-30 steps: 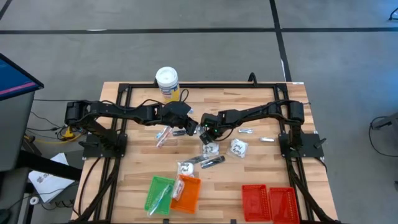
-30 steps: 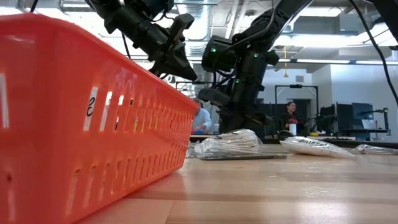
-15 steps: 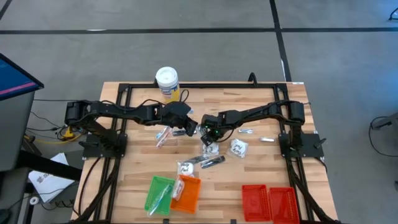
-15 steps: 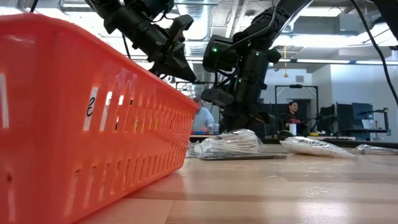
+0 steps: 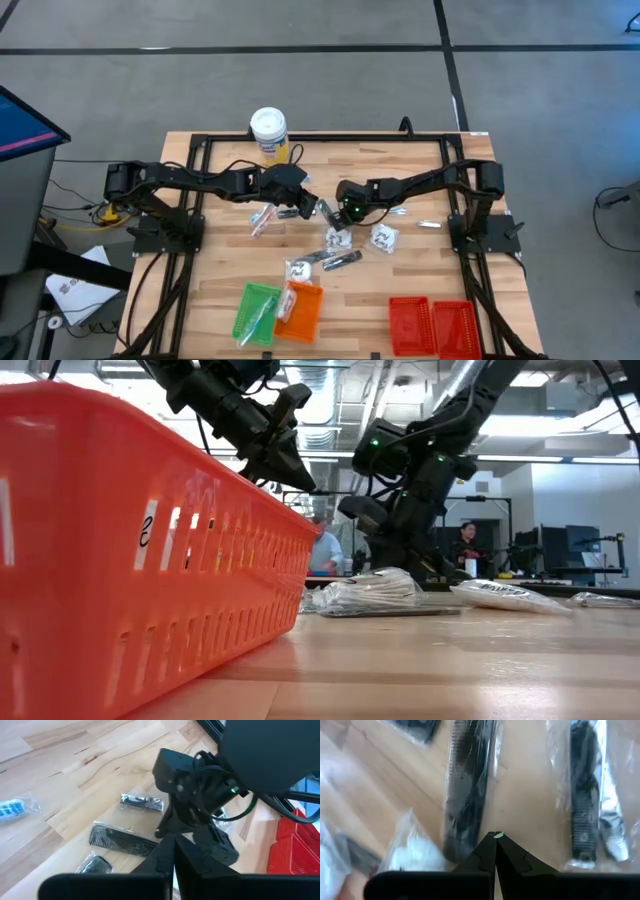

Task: Pick & Place Travel size toiletries
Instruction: Put the black comb into the left red basket

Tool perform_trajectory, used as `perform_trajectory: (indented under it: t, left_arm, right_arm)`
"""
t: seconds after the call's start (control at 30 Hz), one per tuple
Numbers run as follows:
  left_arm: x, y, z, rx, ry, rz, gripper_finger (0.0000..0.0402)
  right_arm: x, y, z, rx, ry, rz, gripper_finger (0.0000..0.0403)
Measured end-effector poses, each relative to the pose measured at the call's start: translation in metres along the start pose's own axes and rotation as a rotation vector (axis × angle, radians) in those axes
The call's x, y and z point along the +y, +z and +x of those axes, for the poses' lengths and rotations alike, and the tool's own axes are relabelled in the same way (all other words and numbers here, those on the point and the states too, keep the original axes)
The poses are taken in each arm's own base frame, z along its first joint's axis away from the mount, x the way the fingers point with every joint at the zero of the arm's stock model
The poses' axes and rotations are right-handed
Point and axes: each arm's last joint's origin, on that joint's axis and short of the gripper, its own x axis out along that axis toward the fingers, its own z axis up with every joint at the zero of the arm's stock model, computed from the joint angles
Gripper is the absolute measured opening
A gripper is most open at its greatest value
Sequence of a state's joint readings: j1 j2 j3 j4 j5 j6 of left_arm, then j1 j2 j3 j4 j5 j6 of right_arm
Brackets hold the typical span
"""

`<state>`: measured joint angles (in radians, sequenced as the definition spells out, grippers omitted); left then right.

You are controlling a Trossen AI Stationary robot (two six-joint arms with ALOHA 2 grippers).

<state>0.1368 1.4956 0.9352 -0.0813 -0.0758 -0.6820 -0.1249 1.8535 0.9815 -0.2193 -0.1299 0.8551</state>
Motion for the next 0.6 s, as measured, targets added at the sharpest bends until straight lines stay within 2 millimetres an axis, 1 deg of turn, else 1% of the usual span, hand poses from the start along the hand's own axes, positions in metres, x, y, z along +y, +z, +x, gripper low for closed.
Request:
perform_trajectory:
  t: [0.07, 0.13, 0.3, 0.43, 0.53, 0.6]
  left_arm:
    - [0.000, -0.001, 0.002, 0.003, 0.003, 0.009, 0.0002]
    - [0.004, -0.004, 0.009, 0.029, 0.014, 0.015, 0.0002]
    - [0.016, -0.019, 0.046, 0.188, -0.056, -0.004, 0.0002]
    - [0.028, -0.034, 0.074, 0.294, -0.020, -0.001, 0.0002]
    - [0.031, -0.033, 0.092, 0.313, -0.018, -0.008, 0.0002]
    - [0.029, -0.028, 0.100, 0.314, -0.028, 0.000, 0.0002]
  right_arm:
    - [0.001, -0.002, -0.002, -0.003, -0.007, -0.007, 0.0000]
    - [0.004, -0.004, -0.003, -0.016, -0.007, -0.014, 0.0000]
    - [0.010, -0.007, 0.002, -0.040, 0.011, -0.035, 0.0000]
    - [0.011, -0.007, 0.002, -0.043, 0.010, -0.019, 0.0000]
    - [0.012, -0.009, 0.002, -0.042, 0.009, -0.012, 0.0000]
    - [0.013, -0.010, 0.003, -0.042, 0.006, -0.013, 0.0000]
